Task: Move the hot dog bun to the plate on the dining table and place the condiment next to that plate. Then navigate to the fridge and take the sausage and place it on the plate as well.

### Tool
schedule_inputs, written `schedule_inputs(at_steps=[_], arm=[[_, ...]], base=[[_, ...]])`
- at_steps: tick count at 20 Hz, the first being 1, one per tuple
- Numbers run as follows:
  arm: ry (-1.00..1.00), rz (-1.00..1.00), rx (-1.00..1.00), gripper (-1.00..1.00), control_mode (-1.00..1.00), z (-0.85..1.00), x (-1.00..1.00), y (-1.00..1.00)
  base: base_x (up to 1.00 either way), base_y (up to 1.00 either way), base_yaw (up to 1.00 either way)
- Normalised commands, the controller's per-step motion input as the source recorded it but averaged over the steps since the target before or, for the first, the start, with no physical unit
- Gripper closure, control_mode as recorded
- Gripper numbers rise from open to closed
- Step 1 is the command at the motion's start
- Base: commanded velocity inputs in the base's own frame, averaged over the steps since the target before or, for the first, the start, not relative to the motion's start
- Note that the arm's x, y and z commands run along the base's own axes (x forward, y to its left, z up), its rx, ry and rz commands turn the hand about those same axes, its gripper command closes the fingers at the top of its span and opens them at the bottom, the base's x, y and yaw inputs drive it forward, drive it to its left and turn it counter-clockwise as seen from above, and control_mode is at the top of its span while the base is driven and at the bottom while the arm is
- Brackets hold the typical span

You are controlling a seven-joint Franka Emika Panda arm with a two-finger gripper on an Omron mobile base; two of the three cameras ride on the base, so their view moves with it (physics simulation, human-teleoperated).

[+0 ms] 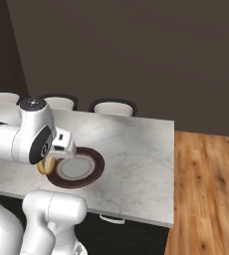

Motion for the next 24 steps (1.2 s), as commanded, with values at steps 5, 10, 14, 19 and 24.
schedule_inputs(at_steps=[5,10,14,19,24], arm=[[0.03,0.01,-0.01,1.00,-1.00,-0.31,0.36,0.00],[0.00,0.00,-0.02,1.00,-1.00,-0.40,0.60,0.02],[0.00,0.00,-0.05,1.00,-1.00,-0.53,0.57,0.09],[0.00,0.00,-0.04,1.00,-1.00,-0.52,0.44,0.07],[0.00,0.00,-0.03,1.00,-1.00,-0.47,0.28,0.07]], base=[[0.00,0.00,0.00],[0.00,0.00,0.00],[0.00,0.00,0.00],[0.00,0.00,0.00],[0.00,0.00,0.00]])
